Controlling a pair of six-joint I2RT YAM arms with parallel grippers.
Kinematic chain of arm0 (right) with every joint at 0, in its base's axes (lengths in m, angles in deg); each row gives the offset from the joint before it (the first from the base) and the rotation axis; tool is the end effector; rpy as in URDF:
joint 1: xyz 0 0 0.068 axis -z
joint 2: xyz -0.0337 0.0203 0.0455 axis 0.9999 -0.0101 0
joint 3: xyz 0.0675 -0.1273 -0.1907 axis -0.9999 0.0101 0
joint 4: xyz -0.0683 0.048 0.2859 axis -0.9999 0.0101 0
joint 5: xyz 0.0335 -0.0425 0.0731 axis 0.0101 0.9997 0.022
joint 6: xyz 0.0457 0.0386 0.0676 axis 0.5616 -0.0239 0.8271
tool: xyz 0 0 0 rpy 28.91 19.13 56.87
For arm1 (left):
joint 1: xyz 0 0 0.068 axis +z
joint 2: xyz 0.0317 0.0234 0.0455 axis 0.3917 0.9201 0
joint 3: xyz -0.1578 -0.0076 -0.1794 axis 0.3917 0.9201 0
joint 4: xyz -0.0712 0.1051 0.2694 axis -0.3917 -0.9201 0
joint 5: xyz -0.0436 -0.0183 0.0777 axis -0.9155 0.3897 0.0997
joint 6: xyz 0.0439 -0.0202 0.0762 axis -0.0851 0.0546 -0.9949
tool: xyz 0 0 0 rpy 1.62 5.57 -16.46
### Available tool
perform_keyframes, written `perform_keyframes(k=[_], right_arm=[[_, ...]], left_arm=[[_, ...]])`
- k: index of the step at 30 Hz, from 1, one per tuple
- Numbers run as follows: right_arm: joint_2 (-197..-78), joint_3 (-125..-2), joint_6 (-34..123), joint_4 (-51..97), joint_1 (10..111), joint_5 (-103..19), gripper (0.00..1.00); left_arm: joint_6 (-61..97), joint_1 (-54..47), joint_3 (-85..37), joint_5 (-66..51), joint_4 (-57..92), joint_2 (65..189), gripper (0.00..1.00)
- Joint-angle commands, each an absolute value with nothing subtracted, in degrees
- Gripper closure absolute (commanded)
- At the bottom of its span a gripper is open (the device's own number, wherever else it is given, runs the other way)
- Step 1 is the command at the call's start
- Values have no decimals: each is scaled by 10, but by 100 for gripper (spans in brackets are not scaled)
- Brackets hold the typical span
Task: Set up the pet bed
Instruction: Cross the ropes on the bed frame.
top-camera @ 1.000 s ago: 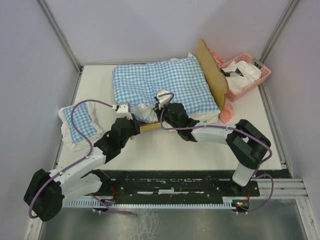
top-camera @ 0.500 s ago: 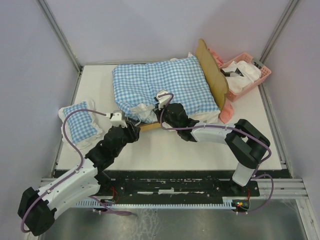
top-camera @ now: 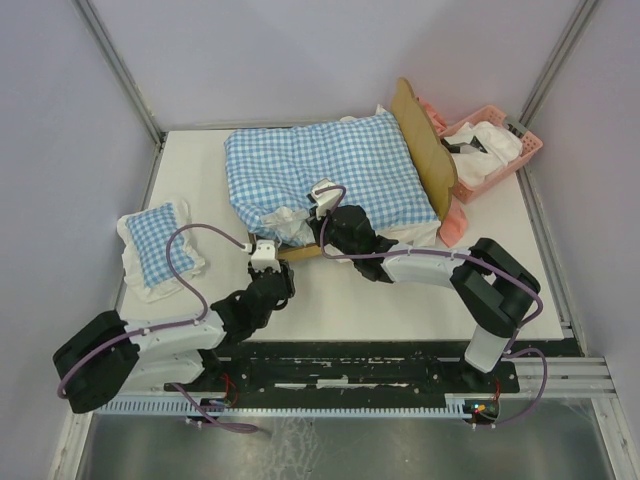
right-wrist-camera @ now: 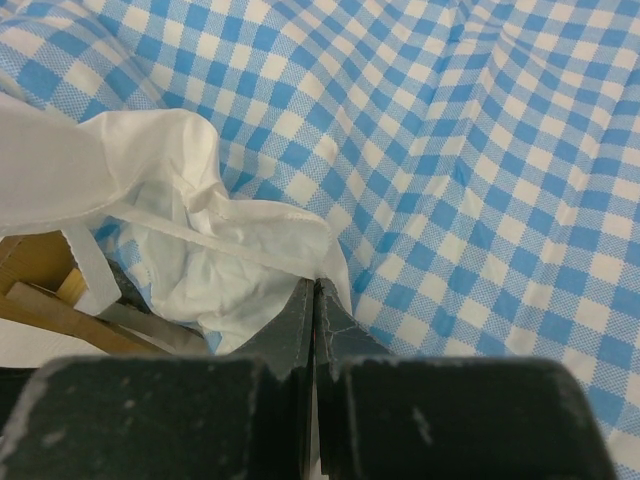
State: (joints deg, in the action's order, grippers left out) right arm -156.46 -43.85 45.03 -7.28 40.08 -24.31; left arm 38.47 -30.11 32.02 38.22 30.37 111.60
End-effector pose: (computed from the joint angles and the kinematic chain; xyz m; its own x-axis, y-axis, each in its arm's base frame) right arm 0.3066 0.3357 0.1480 -0.2363 -0.0878 -0.9677 -0.6144 0.7850 0.0788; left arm 0.2023 -0.1886 0.0912 -0.4154 -0.1470 -0.8977 0.1180 0.9698 -0.2134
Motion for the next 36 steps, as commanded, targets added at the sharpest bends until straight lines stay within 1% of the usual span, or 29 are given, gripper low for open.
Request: perform_keyframes(k=[1,5,8,13,21,26,28,29,30,31,32,33,34,36], right_arm=[[-1550,-461,446,-73,405,-243,98],[-1550,-461,446,-74,405,-243,98],[-1554,-462,448,-74,405,-245,98],[-1552,-460,448,-72,405,-245,98],[-1547,-462,439,-66,405,-239,98],[-1547,-468,440,-63,405,-242,98],[-1545,-470,439,-61,405,-243,98],[-1544,-469,438,-59,405,-243,98],[-1541,-469,437,-57,405,-243,98],[-1539,-469,435,-56,405,-242,98],[-1538,-467,434,-56,405,-242,98],[-1537,-466,434,-56,405,-240,98],[-1536,-466,433,-55,405,-240,98],[-1537,-464,434,-54,405,-242,98]], left_arm=[[370,-303,333,468,419,1161,47],[348,-303,355,491,509,1202,47],[318,-303,351,530,564,1253,46],[270,-303,351,543,690,1347,47],[233,-303,338,587,824,1469,46],[197,-302,317,590,902,1541,48],[189,-302,318,590,942,1566,54],[186,-302,321,589,962,1575,60],[186,-302,324,587,976,1580,71],[189,-302,328,586,979,1581,76],[198,-303,333,581,975,1579,87],[210,-303,341,577,969,1570,94],[221,-304,349,572,960,1558,97],[271,-306,370,567,902,1517,97]])
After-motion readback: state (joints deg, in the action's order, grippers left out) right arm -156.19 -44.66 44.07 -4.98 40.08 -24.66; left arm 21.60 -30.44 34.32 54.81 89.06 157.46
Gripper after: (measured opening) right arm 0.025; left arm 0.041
